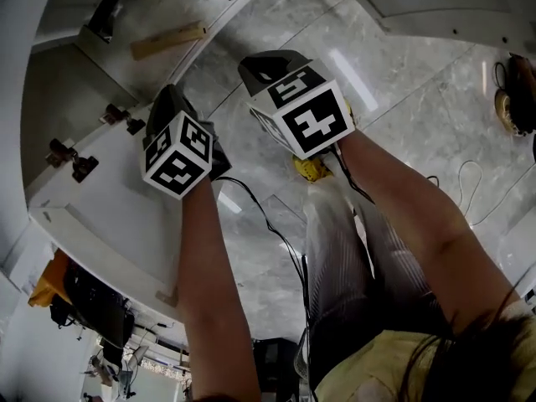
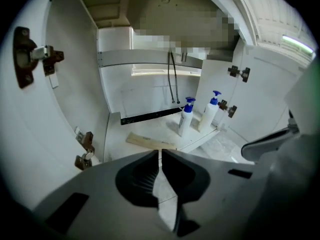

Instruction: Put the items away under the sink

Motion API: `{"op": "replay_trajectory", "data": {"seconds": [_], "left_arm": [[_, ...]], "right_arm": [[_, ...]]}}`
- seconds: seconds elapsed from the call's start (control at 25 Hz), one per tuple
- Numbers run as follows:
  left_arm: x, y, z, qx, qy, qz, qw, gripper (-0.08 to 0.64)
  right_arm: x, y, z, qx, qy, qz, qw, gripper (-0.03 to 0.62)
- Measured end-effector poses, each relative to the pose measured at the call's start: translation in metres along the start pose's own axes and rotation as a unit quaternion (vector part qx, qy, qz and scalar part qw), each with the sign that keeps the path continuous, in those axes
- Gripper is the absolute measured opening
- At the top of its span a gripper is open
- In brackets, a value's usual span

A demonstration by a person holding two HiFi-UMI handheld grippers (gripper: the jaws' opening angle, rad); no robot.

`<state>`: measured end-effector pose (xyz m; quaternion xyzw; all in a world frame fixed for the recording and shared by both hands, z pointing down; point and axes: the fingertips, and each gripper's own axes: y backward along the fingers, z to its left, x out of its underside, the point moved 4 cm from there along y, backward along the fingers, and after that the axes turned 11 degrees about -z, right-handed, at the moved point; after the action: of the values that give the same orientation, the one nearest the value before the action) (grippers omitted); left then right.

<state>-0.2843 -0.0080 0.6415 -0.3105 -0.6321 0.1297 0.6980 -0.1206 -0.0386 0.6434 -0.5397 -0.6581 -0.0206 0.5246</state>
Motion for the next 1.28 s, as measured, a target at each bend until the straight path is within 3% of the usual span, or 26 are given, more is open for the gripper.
{"op": "replay_trajectory", "data": {"seconds": [0.16, 0.4, 0.92, 1.28], "left_arm": [[-0.010, 0.031, -0.014, 0.002, 0.028, 0.009, 0.9996, 0.051], [-0.034, 0.073, -0.042, 0.028, 0.035, 0.001, 0.9990, 0.049], [-0.100, 0.152, -0.039, 0.039, 0.054, -0.017, 0.9977, 0.049], [-0.127, 0.199, -0.052, 0.078, 0.059, -0.015, 0.9951, 0.049]], "right_arm": [[-0.017, 0.017, 0.012, 0.009, 0.003, -0.001, 1.000, 0.026], [-0.043, 0.044, 0.025, 0.018, 0.004, -0.005, 1.000, 0.027], [-0.090, 0.101, 0.057, 0.026, 0.005, -0.004, 1.000, 0.026], [-0.118, 0.139, 0.088, 0.015, 0.016, -0.009, 1.000, 0.026]]}}
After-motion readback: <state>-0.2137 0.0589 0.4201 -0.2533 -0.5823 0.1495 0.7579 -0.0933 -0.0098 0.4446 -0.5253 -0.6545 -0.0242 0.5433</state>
